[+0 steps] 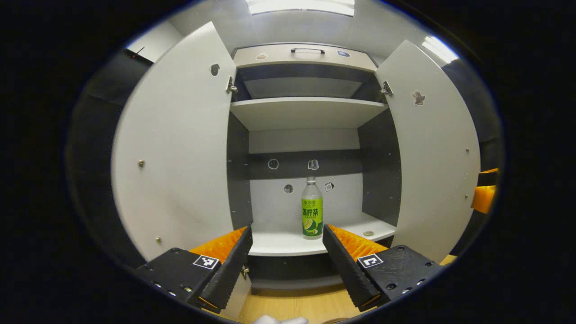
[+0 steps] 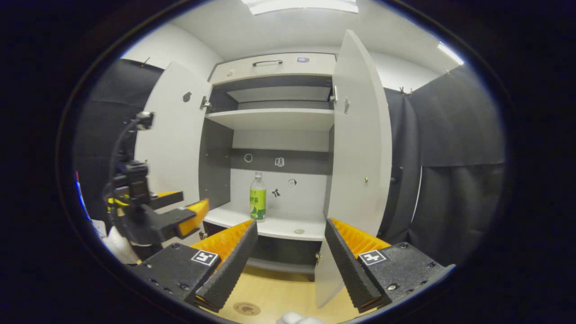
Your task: Grasp the bottle in the cabinet with the left hand and place it on the coaster, then close the right door with the right hand and the left door with the left hand.
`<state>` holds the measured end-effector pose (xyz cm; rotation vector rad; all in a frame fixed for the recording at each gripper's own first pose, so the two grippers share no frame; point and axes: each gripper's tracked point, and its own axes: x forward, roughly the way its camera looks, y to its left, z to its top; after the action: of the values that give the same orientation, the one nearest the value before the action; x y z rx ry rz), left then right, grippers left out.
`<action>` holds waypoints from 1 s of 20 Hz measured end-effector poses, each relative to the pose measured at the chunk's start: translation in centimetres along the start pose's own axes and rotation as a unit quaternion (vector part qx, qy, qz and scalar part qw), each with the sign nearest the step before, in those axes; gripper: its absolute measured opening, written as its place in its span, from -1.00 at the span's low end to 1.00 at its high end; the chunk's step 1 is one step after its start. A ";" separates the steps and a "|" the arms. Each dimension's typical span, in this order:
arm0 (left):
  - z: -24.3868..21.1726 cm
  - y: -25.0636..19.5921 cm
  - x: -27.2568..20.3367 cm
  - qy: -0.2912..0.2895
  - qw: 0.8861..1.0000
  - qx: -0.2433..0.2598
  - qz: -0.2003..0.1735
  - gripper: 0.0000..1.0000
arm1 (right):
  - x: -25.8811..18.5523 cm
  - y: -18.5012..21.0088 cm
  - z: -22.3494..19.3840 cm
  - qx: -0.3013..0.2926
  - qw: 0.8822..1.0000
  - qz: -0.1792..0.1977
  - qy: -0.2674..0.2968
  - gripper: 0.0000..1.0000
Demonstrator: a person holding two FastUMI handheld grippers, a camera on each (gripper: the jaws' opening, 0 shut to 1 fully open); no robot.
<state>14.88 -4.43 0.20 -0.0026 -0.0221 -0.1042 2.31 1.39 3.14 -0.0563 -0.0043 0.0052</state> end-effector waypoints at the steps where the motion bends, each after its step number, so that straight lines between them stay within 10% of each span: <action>1: -0.2 -0.7 2.3 0.002 1.000 -0.006 -0.005 0.92 | 0.2 0.1 0.4 -0.001 1.000 0.000 0.000 0.97; 10: -4.1 -4.8 18.8 0.017 1.000 -0.006 0.000 0.92 | 1.7 0.7 0.9 -0.027 0.999 -0.011 0.024 0.97; 18: -5.3 -4.5 23.0 0.026 0.999 -0.009 0.018 0.90 | 1.4 -0.1 -1.1 -0.034 0.998 -0.017 0.045 0.97; 20: -5.4 -4.5 23.0 0.033 0.999 -0.013 0.018 0.59 | 1.1 -0.4 -1.0 -0.030 0.999 -0.019 0.041 0.99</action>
<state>37.35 -11.26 -4.72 -0.0256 0.0454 -0.0679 3.43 0.94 2.12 -0.1172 0.0775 -0.0345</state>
